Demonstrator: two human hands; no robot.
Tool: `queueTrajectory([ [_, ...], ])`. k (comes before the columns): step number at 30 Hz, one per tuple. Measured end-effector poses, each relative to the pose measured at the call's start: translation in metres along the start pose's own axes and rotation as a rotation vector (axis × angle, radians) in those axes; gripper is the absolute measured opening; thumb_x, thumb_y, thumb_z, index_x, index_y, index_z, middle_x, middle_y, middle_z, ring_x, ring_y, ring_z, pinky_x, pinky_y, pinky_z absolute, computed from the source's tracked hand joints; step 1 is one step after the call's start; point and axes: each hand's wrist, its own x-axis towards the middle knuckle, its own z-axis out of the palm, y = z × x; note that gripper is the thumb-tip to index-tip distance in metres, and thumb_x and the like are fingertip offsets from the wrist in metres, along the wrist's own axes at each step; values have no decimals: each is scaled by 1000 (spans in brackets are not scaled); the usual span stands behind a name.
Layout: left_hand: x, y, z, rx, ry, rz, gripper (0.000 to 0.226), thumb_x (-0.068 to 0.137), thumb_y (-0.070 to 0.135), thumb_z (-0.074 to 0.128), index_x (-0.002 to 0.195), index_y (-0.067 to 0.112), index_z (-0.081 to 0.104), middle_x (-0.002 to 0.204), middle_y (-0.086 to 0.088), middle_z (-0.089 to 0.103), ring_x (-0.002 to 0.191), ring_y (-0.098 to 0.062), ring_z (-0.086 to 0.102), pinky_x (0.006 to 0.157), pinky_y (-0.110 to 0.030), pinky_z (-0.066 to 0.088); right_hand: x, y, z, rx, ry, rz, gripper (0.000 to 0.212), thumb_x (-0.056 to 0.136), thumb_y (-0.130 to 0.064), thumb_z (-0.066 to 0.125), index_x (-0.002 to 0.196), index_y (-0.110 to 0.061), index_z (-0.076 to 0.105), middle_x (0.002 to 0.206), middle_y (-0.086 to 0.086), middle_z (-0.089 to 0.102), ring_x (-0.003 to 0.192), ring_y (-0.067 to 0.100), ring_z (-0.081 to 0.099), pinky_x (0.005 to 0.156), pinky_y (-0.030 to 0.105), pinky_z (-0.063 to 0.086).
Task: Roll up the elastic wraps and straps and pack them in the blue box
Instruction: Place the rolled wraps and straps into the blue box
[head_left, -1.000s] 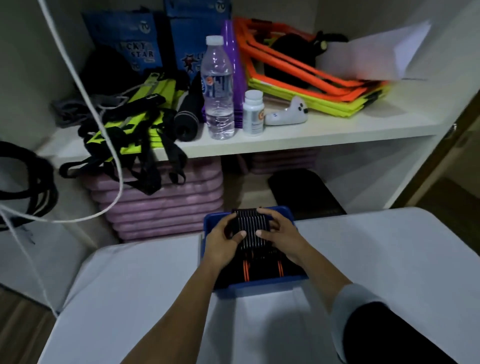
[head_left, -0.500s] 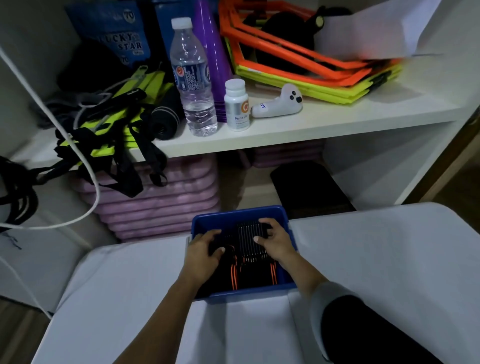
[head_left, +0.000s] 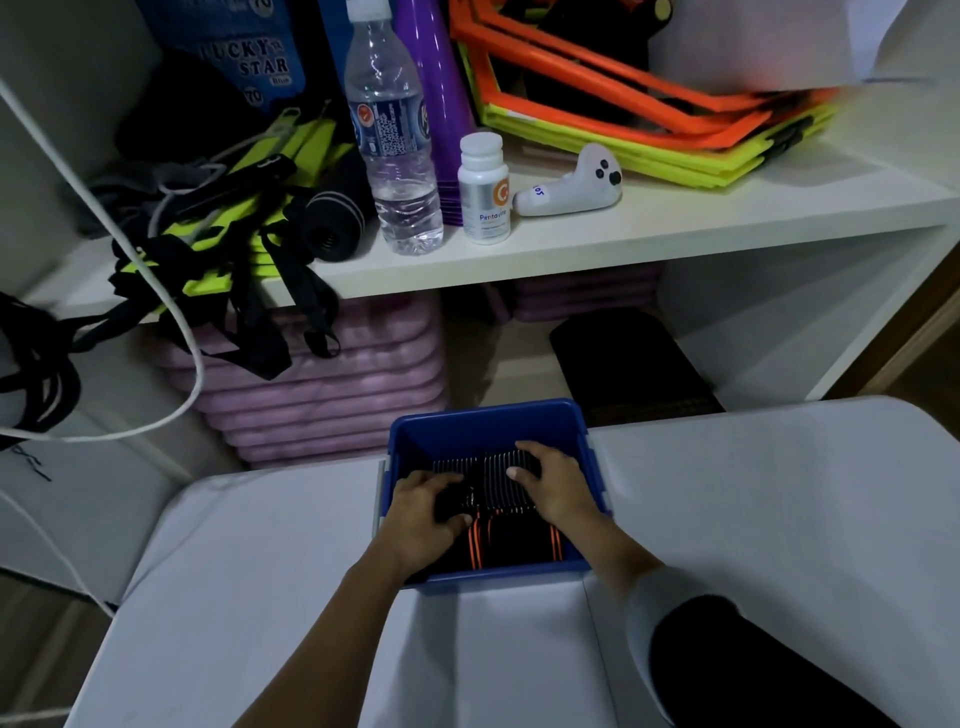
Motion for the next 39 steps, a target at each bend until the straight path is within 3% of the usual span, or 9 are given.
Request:
queueTrajectory([
  [4, -1, 0, 1, -7, -6, 14, 53, 85, 26, 65, 134, 27, 45, 137, -3, 38, 130, -20, 31, 109, -28, 28, -1, -3, -2, -101, -43, -7, 64, 85, -33, 66, 141, -18, 39, 144, 10, 43, 134, 27, 37, 112, 36, 32],
  [8, -2, -1, 0, 7, -8, 24, 54, 85, 25, 64, 135, 26, 44, 136, -2, 39, 130, -20, 31, 109, -28, 28, -1, -1, -3, -182, -67, -16, 63, 85, -31, 66, 142, -22, 38, 148, 10, 35, 138, 28, 25, 112, 34, 24],
  [21, -1, -3, 5, 41, -28, 11, 53, 89, 32, 59, 138, 22, 42, 139, -3, 36, 130, -19, 30, 109, -27, 27, -3, 4, 4, -90, -90, 9, 56, 88, -23, 63, 140, -22, 41, 150, 15, 27, 139, 30, 26, 114, 37, 24],
  [31, -4, -1, 4, 21, 50, 23, 46, 88, 29, 60, 132, 23, 49, 134, -3, 41, 127, -19, 35, 107, -30, 32, -13, 1, -4, -115, -13, -57, 55, 92, -27, 58, 142, -17, 37, 145, 11, 36, 134, 26, 36, 112, 35, 30],
  [39, -20, 20, -13, -28, 190, 89, 33, 88, 20, 60, 121, 22, 60, 124, -2, 54, 116, -19, 49, 104, -32, 40, -38, -14, -30, -196, 93, -236, 43, 93, -29, 55, 133, -15, 48, 133, 9, 48, 124, 25, 44, 106, 36, 37],
])
